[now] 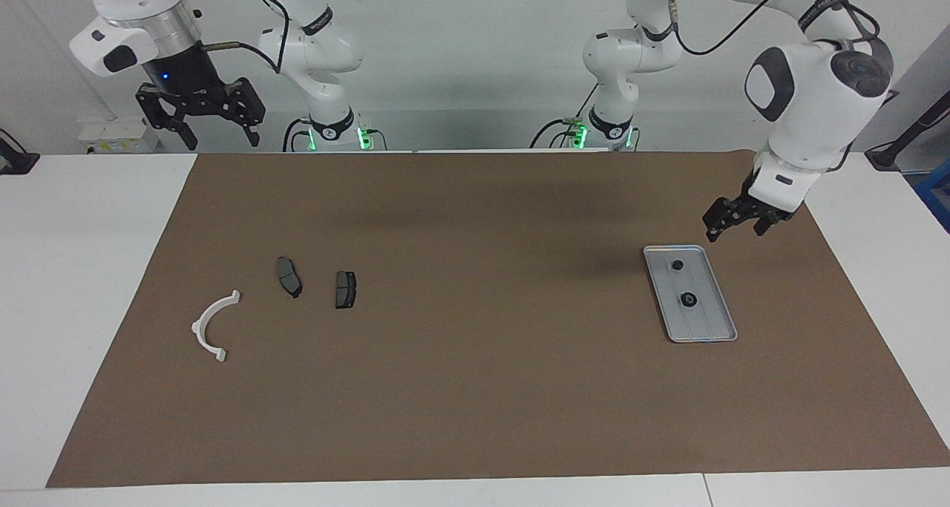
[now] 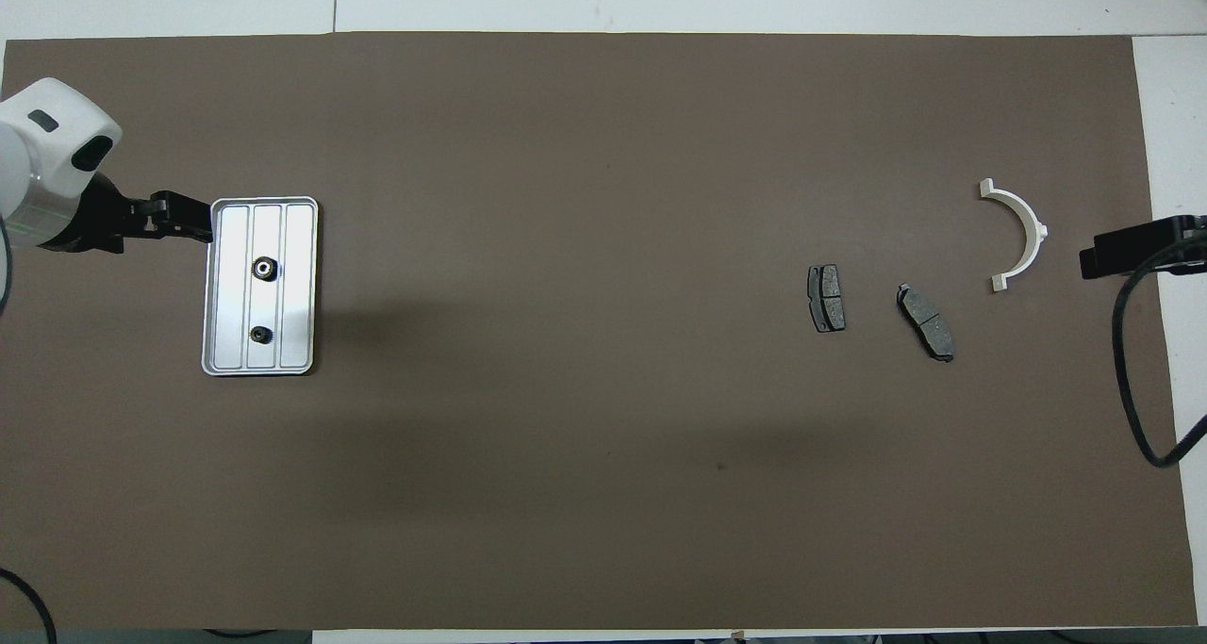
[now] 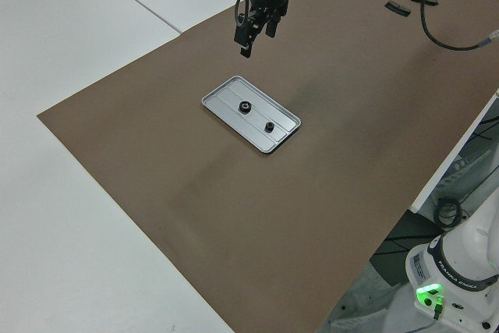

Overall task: Place bearing gear from tray to pile
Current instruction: 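Reach the left gripper into the metal tray and grasp the dark bearing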

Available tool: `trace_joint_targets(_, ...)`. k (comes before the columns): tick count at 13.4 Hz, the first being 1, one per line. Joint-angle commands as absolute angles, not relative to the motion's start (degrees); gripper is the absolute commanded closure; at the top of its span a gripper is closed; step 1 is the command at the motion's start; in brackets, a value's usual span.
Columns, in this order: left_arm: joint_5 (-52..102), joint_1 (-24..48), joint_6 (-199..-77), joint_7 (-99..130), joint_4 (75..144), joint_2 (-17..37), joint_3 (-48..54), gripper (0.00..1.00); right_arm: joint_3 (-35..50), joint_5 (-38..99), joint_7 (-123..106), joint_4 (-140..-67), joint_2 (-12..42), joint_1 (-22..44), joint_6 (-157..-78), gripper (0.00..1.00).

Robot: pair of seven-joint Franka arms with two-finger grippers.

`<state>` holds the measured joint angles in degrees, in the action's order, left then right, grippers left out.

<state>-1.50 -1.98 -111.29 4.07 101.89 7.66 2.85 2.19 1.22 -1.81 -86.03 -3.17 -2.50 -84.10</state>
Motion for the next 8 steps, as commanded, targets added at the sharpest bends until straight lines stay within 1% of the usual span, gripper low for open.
trace_joint_targets(1, -0.97, -2.20, -116.87, 4.57, 102.57, 11.67, 2.72, 0.00, 3.16, 2.90, -1.67, -87.80, -4.57, -2.46, -85.25, 0.00)
trace_joint_targets(3, -0.97, -2.11, -121.79, 4.48, 102.74, 16.15, 2.64, 0.00, 3.69, 2.99, -1.67, -87.72, -4.57, -2.55, -85.17, 0.00)
trace_joint_targets(4, -0.97, -2.02, -122.95, 4.48, 102.92, 17.39, 2.55, 0.00, 3.78, 2.99, -1.67, -87.63, -4.57, -2.55, -85.25, 0.00)
trace_joint_targets(6, -0.97, -2.54, -123.92, 4.57, 103.70, 19.07, 2.55, 0.16, 3.69, 2.99, -1.67, -87.63, -4.57, -2.64, -85.25, 0.00)
trace_joint_targets(7, -0.97, -2.72, -125.58, 4.48, 105.45, 18.99, 2.46, 0.22, 3.69, 2.99, -1.76, -87.63, -4.57, -2.64, -85.25, 0.00)
trace_joint_targets(8, -0.97, -3.25, -128.21, 4.48, 107.73, 18.64, 2.46, 0.23, 3.69, 2.99, -1.67, -87.71, -4.57, -2.72, -85.25, 0.00)
